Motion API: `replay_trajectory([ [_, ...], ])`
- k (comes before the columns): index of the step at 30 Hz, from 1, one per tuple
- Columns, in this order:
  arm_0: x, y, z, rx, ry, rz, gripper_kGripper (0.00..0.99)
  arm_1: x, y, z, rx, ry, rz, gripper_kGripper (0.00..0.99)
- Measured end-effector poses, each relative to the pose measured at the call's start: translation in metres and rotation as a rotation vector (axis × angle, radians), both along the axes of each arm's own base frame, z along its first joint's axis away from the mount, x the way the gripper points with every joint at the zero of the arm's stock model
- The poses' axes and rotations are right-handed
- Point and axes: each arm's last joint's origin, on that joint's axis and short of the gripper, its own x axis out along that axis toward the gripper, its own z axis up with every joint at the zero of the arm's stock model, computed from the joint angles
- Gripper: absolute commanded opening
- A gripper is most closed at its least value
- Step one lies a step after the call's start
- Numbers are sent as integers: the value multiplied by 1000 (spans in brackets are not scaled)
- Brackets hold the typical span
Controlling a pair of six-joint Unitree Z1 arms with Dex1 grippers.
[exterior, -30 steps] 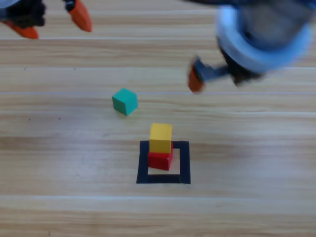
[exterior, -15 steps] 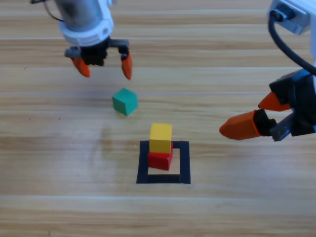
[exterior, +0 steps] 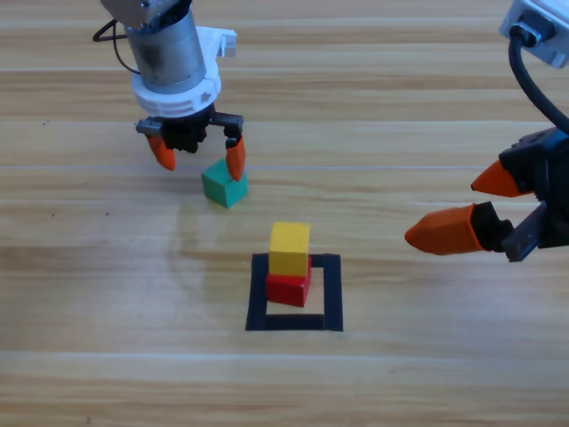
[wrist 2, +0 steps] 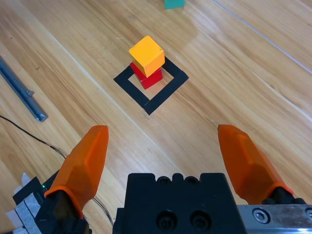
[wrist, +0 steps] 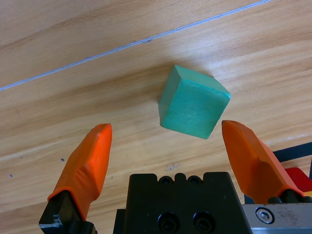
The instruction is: Stack the blocks in the rectangular block: red at the bottom, yellow in the middle, green on top
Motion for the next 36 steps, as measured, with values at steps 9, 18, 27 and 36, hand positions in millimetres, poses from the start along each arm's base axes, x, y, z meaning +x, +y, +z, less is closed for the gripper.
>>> replay_trajectory([
  [9, -2, -8, 2, -5, -7, -16, 962, 1, 1, -2, -5, 3, 0, 985],
  [18, -2, -32, -11, 9, -12, -55, 960, 0, 0, -5, -14, 9, 0, 985],
  [27, -2, -37, -26, 51, -4, -54, 960, 0, 0, -5, -14, 9, 0, 985],
  [36, 0, -38, -34, 65, 8, -54, 960, 0, 0, -5, -14, 9, 0, 985],
])
